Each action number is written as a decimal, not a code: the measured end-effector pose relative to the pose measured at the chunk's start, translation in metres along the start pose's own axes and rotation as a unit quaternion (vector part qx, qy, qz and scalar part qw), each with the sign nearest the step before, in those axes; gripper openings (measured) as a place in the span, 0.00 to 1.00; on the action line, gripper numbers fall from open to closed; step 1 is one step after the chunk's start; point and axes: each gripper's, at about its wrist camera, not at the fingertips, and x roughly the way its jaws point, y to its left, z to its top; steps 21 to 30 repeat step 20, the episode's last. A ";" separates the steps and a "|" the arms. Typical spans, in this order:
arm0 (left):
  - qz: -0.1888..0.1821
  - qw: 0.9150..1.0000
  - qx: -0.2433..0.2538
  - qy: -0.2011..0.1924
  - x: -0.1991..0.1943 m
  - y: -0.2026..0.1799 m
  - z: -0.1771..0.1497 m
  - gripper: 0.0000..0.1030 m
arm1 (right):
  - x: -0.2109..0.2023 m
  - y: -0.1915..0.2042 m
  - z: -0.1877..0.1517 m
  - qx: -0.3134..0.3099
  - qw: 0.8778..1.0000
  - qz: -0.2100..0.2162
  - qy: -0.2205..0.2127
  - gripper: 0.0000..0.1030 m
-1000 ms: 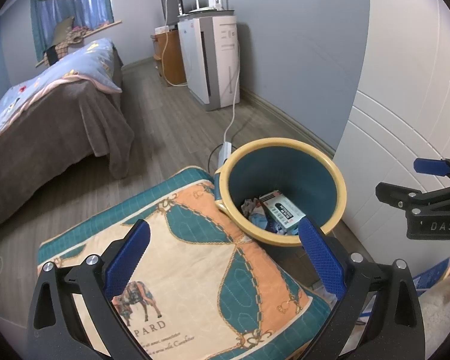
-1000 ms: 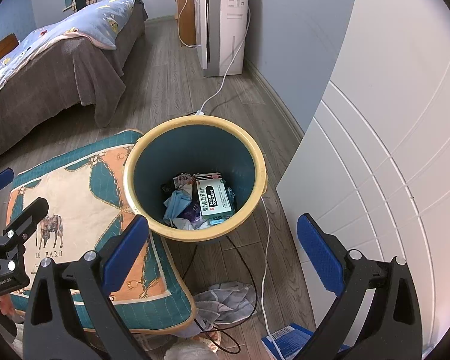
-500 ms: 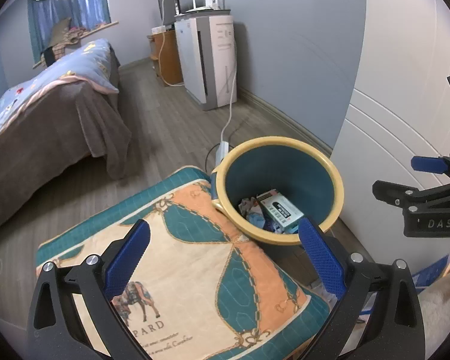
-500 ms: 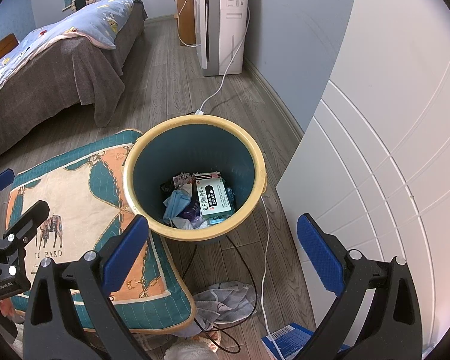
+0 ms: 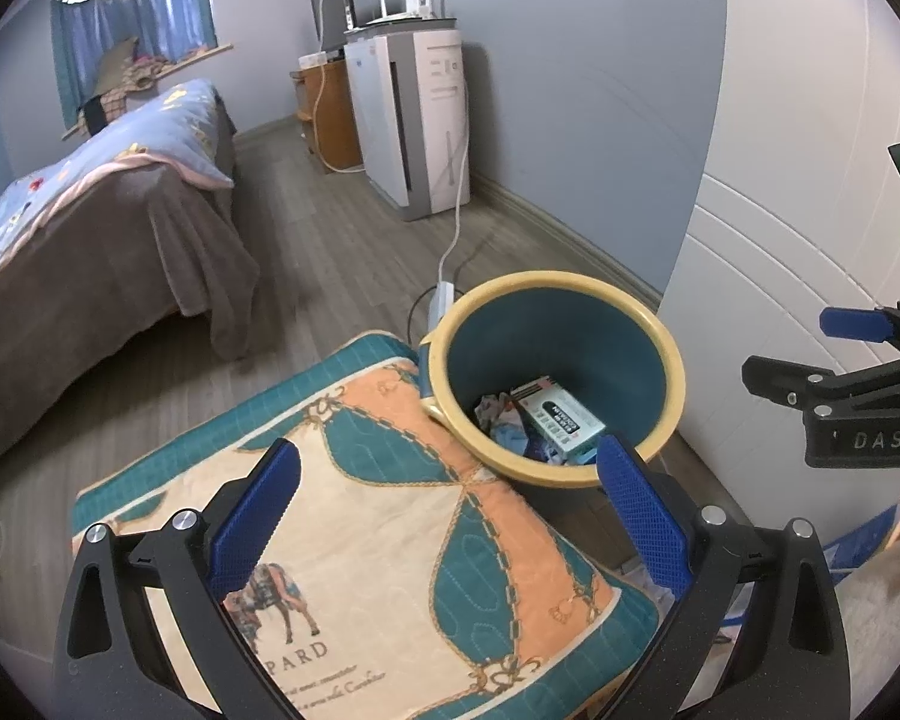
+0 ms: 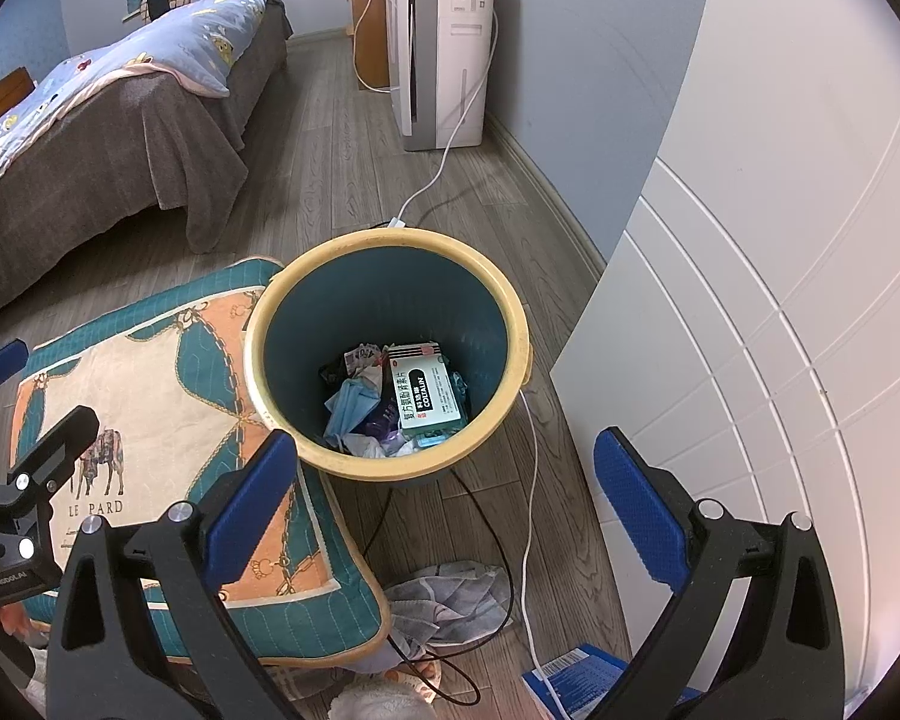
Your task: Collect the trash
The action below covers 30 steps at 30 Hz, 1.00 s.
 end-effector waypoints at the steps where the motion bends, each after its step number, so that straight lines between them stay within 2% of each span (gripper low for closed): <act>1: -0.003 1.000 0.002 -0.001 0.000 0.002 -0.002 0.95 | 0.000 -0.001 -0.001 0.001 1.000 0.000 0.000 0.95; 13: -0.009 1.000 0.018 0.019 -0.004 0.015 -0.012 0.95 | -0.005 -0.003 -0.005 0.010 1.000 -0.007 0.001 0.95; 16: -0.013 0.999 0.014 0.036 -0.002 0.019 -0.012 0.95 | -0.007 0.001 -0.004 0.006 1.000 -0.011 -0.001 0.95; 20: -0.001 0.999 0.013 0.029 -0.008 0.025 -0.014 0.95 | -0.010 0.003 -0.005 0.006 1.000 -0.017 -0.002 0.95; 30: -0.001 0.999 0.013 0.029 -0.008 0.025 -0.014 0.95 | -0.010 0.003 -0.005 0.006 1.000 -0.017 -0.002 0.95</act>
